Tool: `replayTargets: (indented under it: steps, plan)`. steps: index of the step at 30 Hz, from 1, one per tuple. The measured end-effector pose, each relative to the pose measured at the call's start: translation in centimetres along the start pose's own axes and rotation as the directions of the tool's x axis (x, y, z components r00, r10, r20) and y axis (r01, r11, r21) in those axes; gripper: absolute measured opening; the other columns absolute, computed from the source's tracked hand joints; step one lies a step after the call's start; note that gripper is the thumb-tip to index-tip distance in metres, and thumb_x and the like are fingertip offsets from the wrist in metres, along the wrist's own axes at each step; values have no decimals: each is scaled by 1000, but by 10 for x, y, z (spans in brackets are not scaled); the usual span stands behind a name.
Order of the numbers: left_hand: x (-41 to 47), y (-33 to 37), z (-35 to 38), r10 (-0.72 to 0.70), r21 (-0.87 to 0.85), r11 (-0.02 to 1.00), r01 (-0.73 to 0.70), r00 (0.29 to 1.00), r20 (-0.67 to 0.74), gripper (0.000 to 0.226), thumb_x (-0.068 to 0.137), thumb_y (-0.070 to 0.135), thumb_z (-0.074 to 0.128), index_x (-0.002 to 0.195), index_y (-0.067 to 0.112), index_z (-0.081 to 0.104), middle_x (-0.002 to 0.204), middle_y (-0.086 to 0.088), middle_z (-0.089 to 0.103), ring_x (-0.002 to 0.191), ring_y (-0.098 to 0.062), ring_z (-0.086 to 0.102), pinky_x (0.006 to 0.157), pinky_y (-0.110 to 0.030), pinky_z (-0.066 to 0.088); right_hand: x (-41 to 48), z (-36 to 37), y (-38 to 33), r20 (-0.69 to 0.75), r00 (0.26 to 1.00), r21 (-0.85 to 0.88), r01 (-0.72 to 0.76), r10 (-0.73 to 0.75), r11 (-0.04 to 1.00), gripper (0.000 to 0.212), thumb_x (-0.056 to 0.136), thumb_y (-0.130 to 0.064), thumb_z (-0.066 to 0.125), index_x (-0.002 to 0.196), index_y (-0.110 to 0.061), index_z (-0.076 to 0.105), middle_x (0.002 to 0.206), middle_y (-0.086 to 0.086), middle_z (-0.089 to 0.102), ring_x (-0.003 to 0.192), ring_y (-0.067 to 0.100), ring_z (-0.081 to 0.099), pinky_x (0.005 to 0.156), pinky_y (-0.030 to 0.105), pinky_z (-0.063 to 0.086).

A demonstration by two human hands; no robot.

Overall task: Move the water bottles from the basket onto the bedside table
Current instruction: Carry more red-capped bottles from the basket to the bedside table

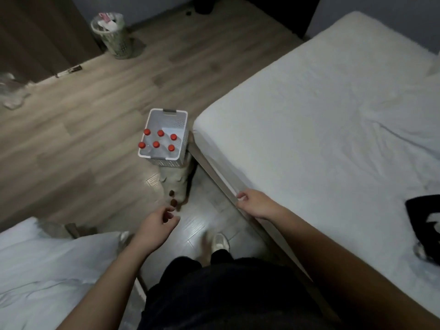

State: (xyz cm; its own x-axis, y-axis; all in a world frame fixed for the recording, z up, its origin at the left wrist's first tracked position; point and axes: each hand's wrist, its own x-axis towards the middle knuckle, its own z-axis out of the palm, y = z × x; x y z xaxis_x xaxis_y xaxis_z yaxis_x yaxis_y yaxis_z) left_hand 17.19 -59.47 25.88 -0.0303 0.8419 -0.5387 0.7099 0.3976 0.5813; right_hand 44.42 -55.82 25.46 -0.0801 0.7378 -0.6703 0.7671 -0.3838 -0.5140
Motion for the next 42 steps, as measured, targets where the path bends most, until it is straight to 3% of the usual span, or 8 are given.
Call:
replayTargets:
  steps: [5, 11, 18, 23, 26, 29, 36, 42]
  plan:
    - [41, 1, -18, -51, -47, 998, 51, 999, 14, 26, 84, 17, 66, 108, 9, 60, 92, -9, 64, 89, -25, 60, 77, -25, 38, 41, -7, -54, 112, 991, -62, 86, -79, 994, 40, 87, -33, 56, 124, -17, 54, 111, 7, 63, 103, 24, 61, 91, 32, 47]
    - [108, 12, -52, -13, -22, 1000, 15, 998, 58, 25, 86, 18, 63, 109, 9, 58, 91, -7, 63, 82, -21, 58, 71, -27, 40, 73, -3, -79, 106, 993, -69, 63, -55, 996, 41, 90, -26, 56, 128, -11, 52, 125, 11, 57, 116, 26, 54, 93, 28, 40]
    - [222, -10, -134, 2, 137, 990, -33, 976, 216, 32, 86, 24, 63, 114, 8, 57, 94, -7, 63, 93, -26, 62, 80, -28, 44, 152, -2, -160, 31, 999, -28, -42, 43, 999, 47, 88, -29, 57, 130, -9, 48, 127, 14, 58, 115, 28, 56, 95, 32, 43]
    - [307, -21, -215, -9, 305, 949, -82, 958, 287, 38, 87, 29, 61, 118, 8, 55, 111, -13, 65, 99, -29, 60, 82, -30, 44, 214, 12, -251, 41, 993, 36, -108, 107, 993, 53, 90, -30, 56, 136, -10, 39, 125, 13, 58, 114, 29, 56, 95, 35, 44]
    - [361, -20, -240, 1, 375, 917, -134, 943, 333, 41, 90, 25, 57, 125, 6, 51, 121, -16, 60, 109, -30, 57, 84, -31, 41, 264, 22, -288, 32, 990, 55, -137, 135, 989, 42, 91, -26, 54, 129, -11, 43, 119, 11, 60, 110, 28, 57, 90, 34, 45]
    - [414, -21, -245, 16, 417, 890, -182, 929, 371, 46, 92, 24, 53, 132, 3, 44, 127, -18, 55, 115, -33, 54, 90, -34, 42, 316, 32, -312, 9, 983, 85, -182, 182, 980, 33, 91, -25, 54, 122, -14, 48, 116, 8, 61, 108, 26, 59, 89, 34, 45]
    - [531, -63, -202, 25, 433, 884, -177, 942, 334, 51, 84, 47, 58, 120, 15, 42, 113, -7, 60, 94, -25, 62, 81, -38, 52, 440, 67, -312, -98, 951, 183, -274, 294, 944, 48, 91, -30, 52, 135, -19, 35, 132, 9, 46, 116, 29, 51, 98, 40, 43]
    - [583, -100, -165, 100, 532, 790, -304, 920, 378, 49, 86, 48, 53, 124, 20, 39, 108, -4, 61, 89, -22, 63, 75, -36, 54, 505, 106, -288, -90, 940, 156, -312, 328, 937, 35, 92, -32, 50, 121, -15, 40, 106, 6, 59, 90, 20, 59, 79, 33, 47]
